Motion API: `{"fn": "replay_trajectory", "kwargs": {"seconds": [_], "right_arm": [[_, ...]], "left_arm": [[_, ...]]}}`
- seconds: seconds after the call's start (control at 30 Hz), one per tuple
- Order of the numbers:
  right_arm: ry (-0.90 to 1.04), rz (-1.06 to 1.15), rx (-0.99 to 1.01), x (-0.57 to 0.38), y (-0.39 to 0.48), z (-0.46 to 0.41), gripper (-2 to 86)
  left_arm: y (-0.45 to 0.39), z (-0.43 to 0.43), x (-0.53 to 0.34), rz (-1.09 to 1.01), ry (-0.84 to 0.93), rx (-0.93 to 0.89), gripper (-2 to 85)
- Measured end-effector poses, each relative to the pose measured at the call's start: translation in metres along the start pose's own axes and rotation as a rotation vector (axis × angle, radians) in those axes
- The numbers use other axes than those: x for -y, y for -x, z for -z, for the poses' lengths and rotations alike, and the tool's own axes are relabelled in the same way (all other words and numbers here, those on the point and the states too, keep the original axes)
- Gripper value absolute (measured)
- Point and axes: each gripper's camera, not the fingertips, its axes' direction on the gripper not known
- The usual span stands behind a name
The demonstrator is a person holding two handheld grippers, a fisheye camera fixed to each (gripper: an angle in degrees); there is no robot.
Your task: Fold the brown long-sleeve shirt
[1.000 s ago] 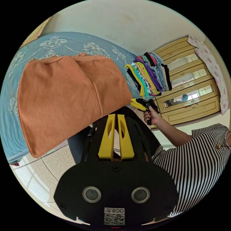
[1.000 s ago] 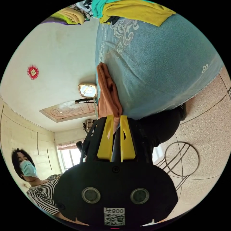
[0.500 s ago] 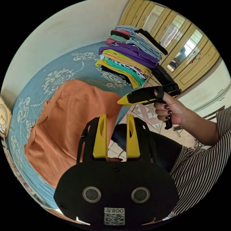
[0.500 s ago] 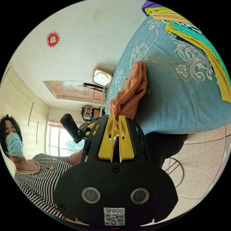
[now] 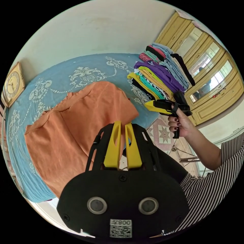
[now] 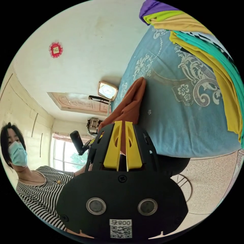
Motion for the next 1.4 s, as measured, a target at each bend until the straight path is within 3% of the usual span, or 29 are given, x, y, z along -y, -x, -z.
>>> {"fn": "replay_trajectory", "kwargs": {"seconds": [0.27, 0.57, 1.13, 1.4], "right_arm": [[0.056, -0.159, 0.038, 0.095, -0.052, -0.064, 8.0], [0.129, -0.211, 0.003, 0.157, -0.064, -0.107, 5.7], [0.093, -0.080, -0.017, 0.212, 0.017, -0.098, 2.5], [0.066, -0.165, 0.072, 0.225, 0.015, -0.074, 6.1]], "left_arm": [[-0.006, -0.005, 0.014, 0.014, -0.009, -0.036, 2.3], [-0.009, -0.016, 0.028, -0.010, 0.002, -0.065, 2.2], [-0.001, -0.009, 0.029, -0.020, -0.039, -0.173, 2.0], [0.033, 0.009, 0.020, 0.057, -0.106, -0.200, 2.3]]}}
